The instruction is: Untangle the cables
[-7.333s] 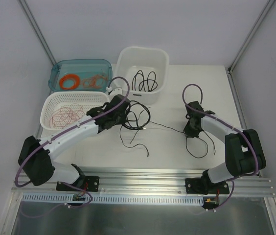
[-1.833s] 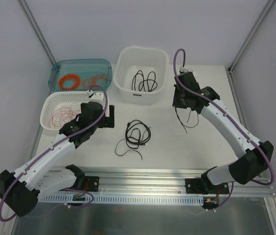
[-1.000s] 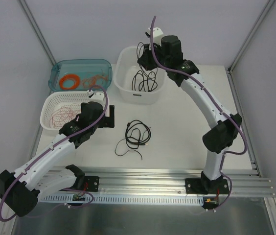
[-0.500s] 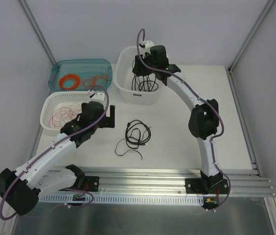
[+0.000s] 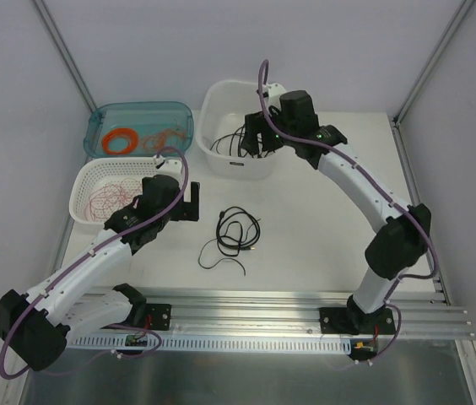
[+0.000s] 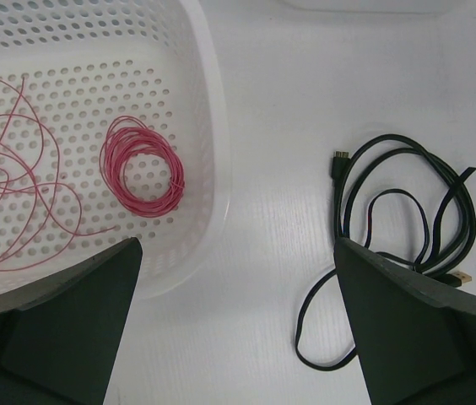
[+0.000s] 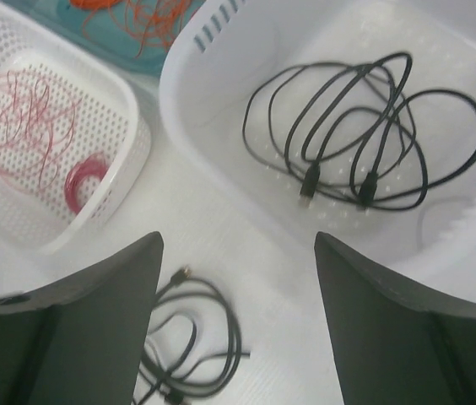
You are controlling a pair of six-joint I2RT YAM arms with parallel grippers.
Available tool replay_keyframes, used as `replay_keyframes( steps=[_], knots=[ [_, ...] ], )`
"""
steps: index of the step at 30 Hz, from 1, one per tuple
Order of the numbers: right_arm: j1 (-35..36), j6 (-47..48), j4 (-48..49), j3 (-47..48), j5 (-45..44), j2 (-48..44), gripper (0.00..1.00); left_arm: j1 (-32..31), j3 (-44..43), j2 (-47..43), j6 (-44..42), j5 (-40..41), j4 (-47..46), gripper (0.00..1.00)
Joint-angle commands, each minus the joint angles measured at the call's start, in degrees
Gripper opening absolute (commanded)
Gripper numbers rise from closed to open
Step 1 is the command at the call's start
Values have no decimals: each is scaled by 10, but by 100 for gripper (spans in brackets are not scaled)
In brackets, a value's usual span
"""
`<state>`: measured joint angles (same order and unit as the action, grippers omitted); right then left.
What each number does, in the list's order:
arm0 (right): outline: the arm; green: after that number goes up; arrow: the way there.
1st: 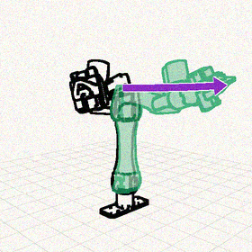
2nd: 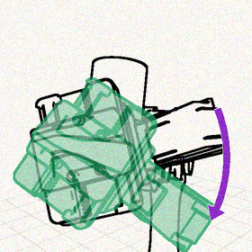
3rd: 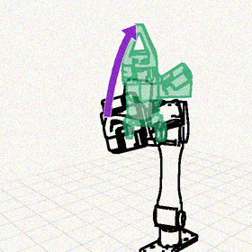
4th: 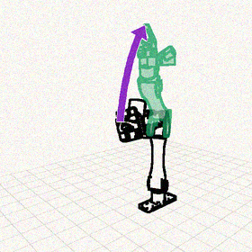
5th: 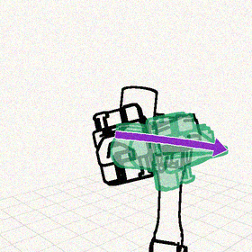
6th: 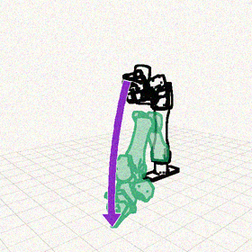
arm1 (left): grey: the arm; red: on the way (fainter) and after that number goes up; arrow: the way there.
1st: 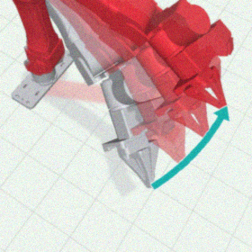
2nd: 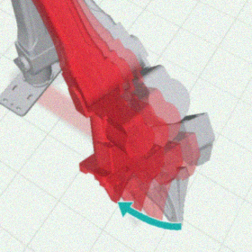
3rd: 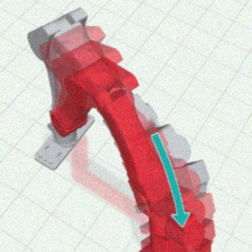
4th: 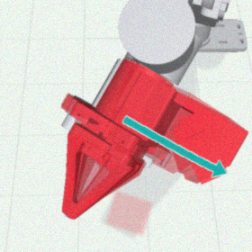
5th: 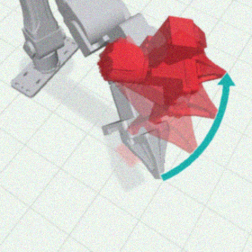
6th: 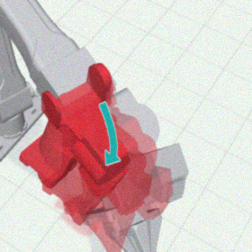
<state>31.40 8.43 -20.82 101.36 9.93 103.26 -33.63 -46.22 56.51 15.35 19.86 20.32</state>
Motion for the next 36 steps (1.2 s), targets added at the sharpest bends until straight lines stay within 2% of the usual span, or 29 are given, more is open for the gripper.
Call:
replay_keyframes(
  steps=[1, 6, 10, 16, 21, 27, 30, 31, 33, 34, 36],
  knots=[
    [42, 23, -71, -69, 1, -77, 75, 7, -1, -1, -14, -13, -15, 99],
    [90, 12, -97, -198, 12, -131, 70, 7, -2, -4, -17, -8, -15, 99],
    [146, 4, -78, -253, 27, -127, 68, 7, 3, -22, -16, 40, -17, 99],
    [215, 0, -6, -284, 68, -75, 63, 7, 19, -57, -11, 102, -24, 99],
    [240, -10, 30, -288, 96, -19, 60, 8, 25, -68, -4, 163, -25, 99],
    [247, -24, 45, -300, 92, 30, 55, 9, 27, -71, 0, 164, -25, 99],
    [245, -23, 44, -308, 81, 33, 42, 10, 25, -71, -1, 157, -24, 99],
    [245, -23, 44, -314, 78, 30, 30, 10, 25, -70, -1, 156, -25, 99],
    [245, -21, 39, -318, 64, 10, 18, 11, 25, -69, -1, 154, -25, 99],
    [244, -20, 36, -322, 59, -2, 7, 11, 25, -68, -1, 152, -25, 99],
    [241, -11, 23, -318, 48, -42, 1, 10, 25, -67, -2, 150, -24, 99]
  ],
)
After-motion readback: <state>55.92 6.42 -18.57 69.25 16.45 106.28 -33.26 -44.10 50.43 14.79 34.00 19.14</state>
